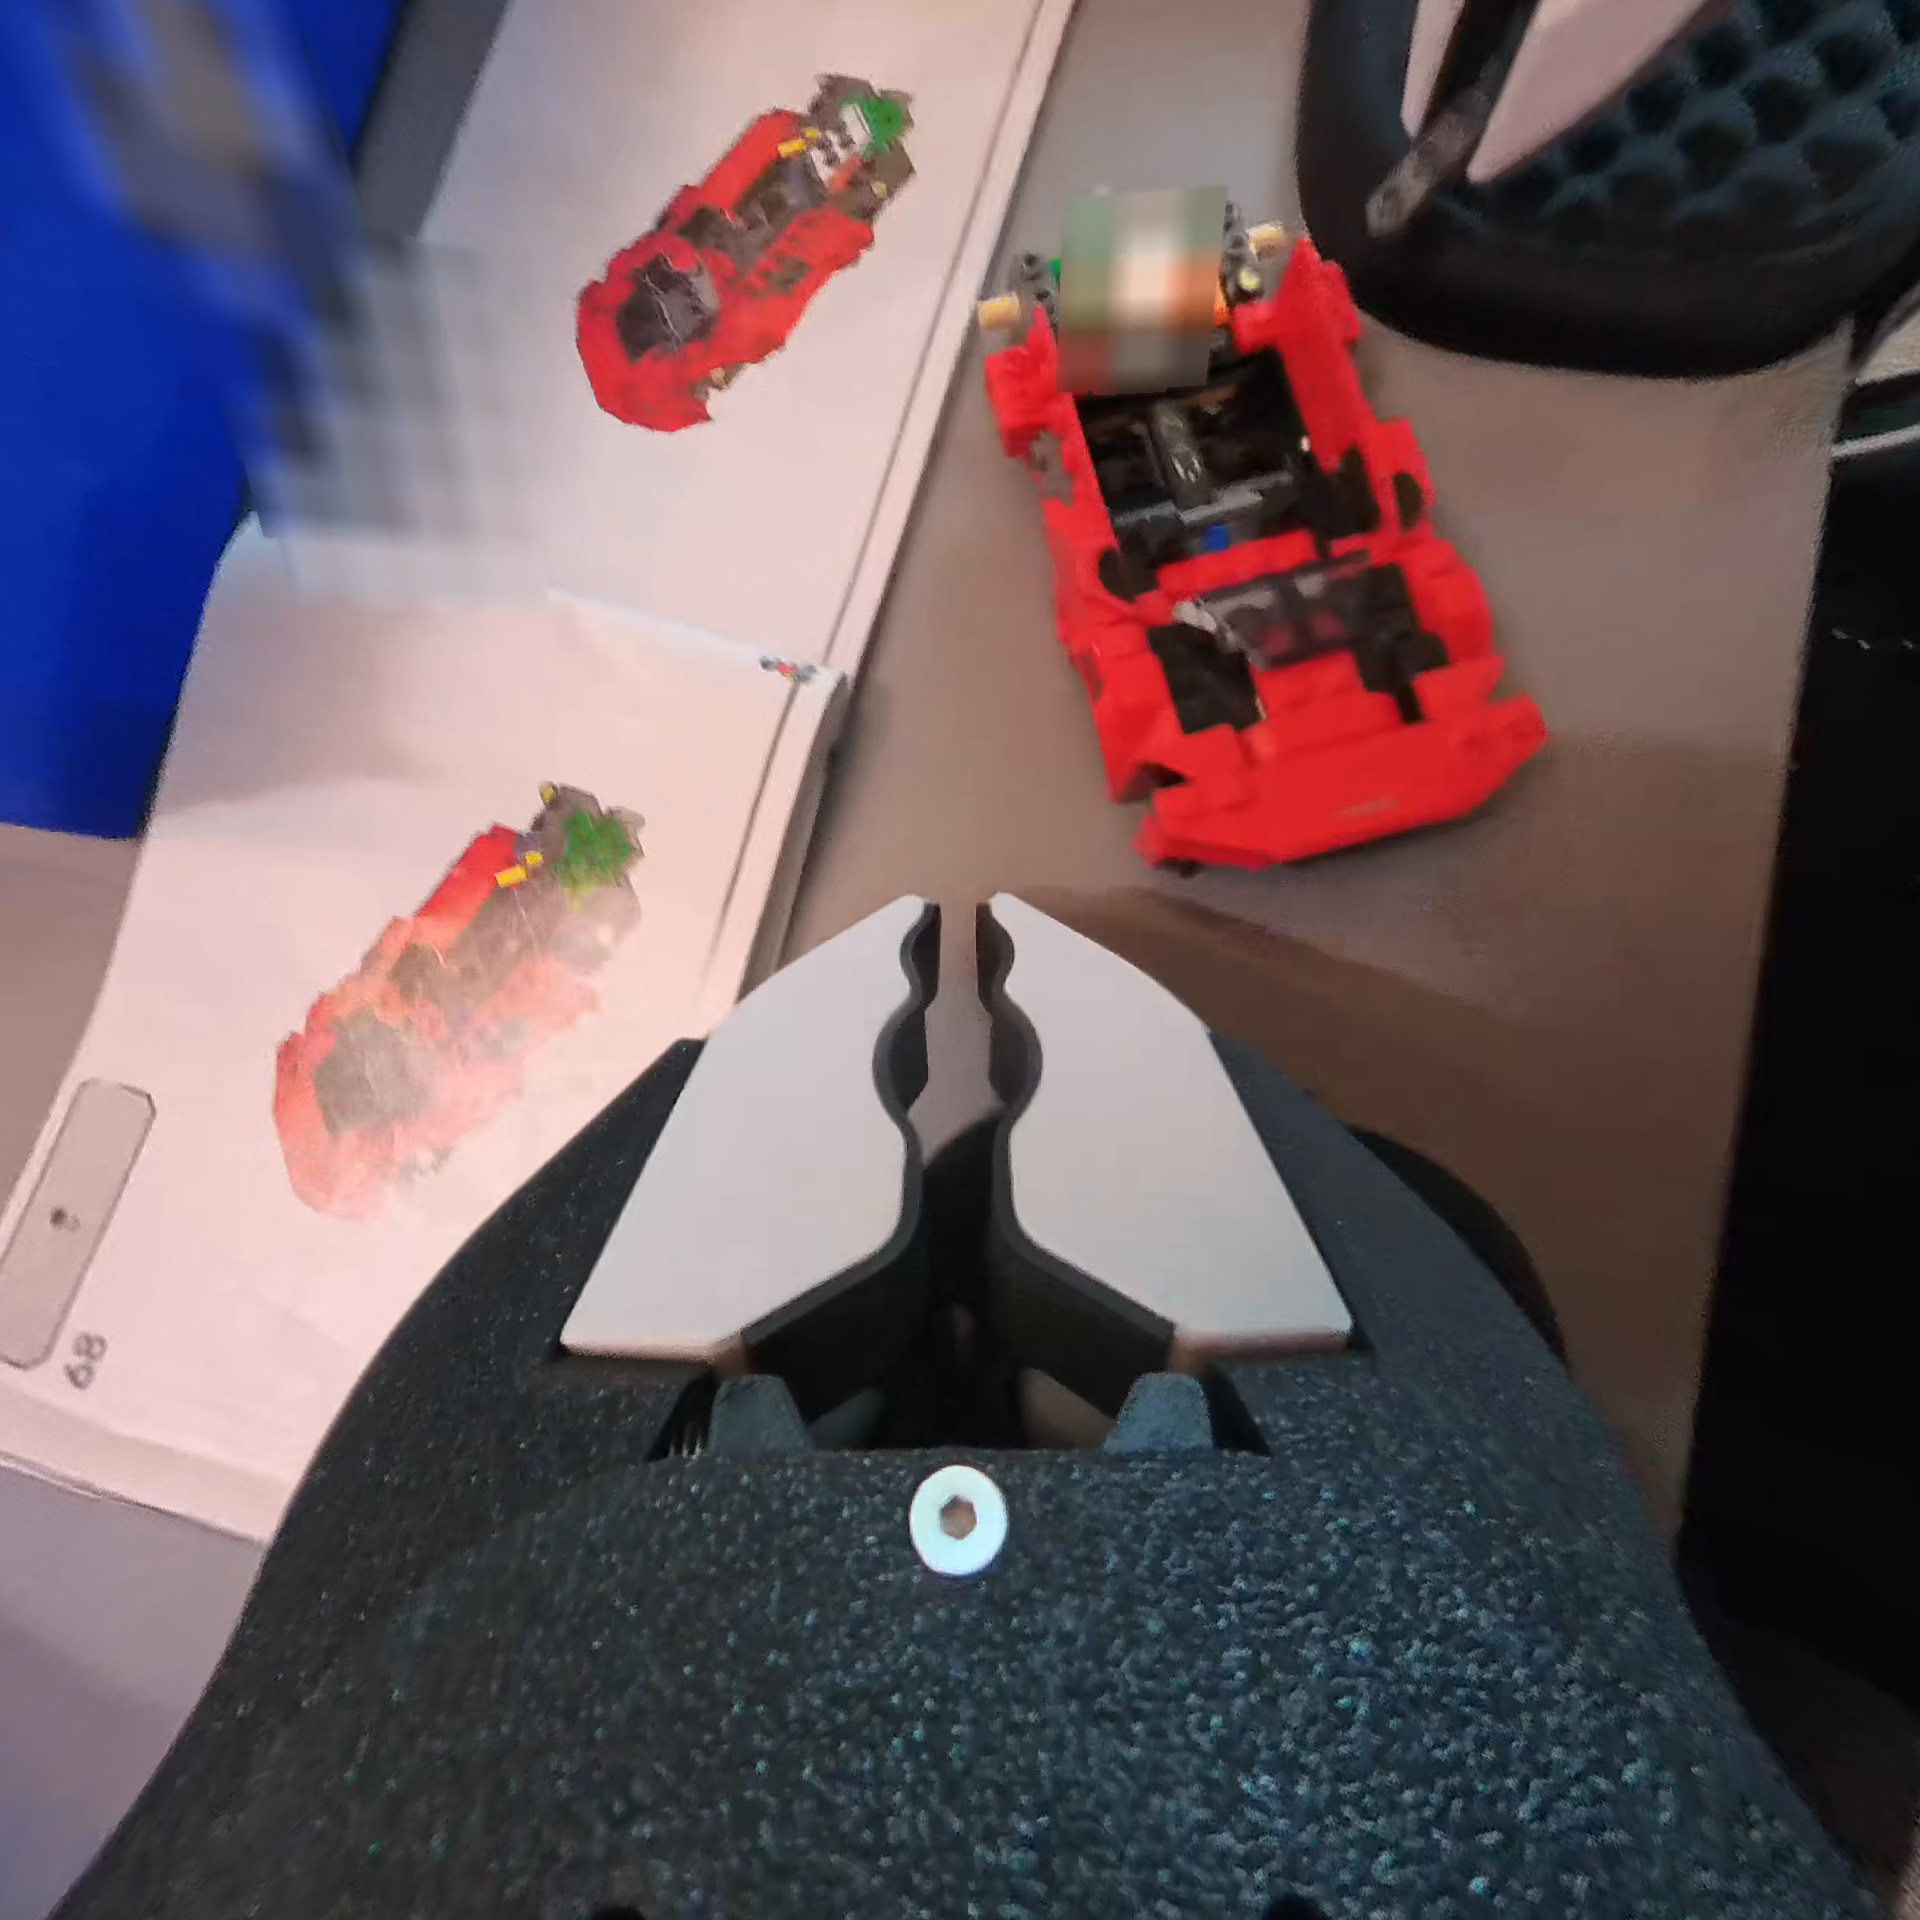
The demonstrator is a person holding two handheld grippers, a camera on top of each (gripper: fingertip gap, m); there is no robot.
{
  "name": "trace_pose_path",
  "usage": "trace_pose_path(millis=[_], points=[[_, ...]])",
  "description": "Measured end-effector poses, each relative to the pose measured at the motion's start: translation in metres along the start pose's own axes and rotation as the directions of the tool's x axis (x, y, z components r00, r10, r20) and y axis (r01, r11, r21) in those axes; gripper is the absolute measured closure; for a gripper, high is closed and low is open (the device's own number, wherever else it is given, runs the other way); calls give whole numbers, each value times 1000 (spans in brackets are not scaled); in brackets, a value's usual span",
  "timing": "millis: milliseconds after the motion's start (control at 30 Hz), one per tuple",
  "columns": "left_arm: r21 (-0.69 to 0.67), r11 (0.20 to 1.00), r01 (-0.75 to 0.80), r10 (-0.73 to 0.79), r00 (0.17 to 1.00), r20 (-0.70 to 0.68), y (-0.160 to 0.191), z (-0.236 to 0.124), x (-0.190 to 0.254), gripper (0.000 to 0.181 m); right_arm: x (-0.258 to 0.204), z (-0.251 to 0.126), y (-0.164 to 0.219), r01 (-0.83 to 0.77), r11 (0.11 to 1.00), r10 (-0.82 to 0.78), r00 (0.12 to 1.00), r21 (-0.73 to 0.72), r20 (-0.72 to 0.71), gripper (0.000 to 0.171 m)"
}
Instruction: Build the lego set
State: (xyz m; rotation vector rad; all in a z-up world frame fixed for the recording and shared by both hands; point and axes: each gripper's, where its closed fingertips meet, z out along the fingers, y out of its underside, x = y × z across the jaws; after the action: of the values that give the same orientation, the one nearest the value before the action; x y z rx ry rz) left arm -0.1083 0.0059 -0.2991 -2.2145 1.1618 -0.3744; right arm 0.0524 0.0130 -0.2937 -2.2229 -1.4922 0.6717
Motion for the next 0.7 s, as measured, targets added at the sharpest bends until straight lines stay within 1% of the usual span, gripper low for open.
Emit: trace_pose_path(millis=[67, 200, 367, 533, 700], points=[[4, 1000, -14, 14, 1000, 5, -6, 9, -1, 175, 1, 4, 0, 9, 1000, -9, 1000, -18, -6, 163], [-21, 999, -37, 37, 999, -23, -6, 19, 7, 175, 1, 9, -1, 7, 1000, -7, 1000, -9, 10, 163], [-20, 999, -29, 28, 998, -63, -6, 18, 19, 176, 3, 10, -4, 15, 1000, -15, 1000, 10, 15, 163], [-20, 1000, -8, 6, 995, -97, -7, 18, 33, 176, 11, 10, -3, 31, 999, -31, 1000, -7, 5, 163], [-20, 1000, 1, -4, 988, -155, -9, 21, 54, 176, 24, -4, -4, 39, 999, -39, 998, -14, -43, 163]])
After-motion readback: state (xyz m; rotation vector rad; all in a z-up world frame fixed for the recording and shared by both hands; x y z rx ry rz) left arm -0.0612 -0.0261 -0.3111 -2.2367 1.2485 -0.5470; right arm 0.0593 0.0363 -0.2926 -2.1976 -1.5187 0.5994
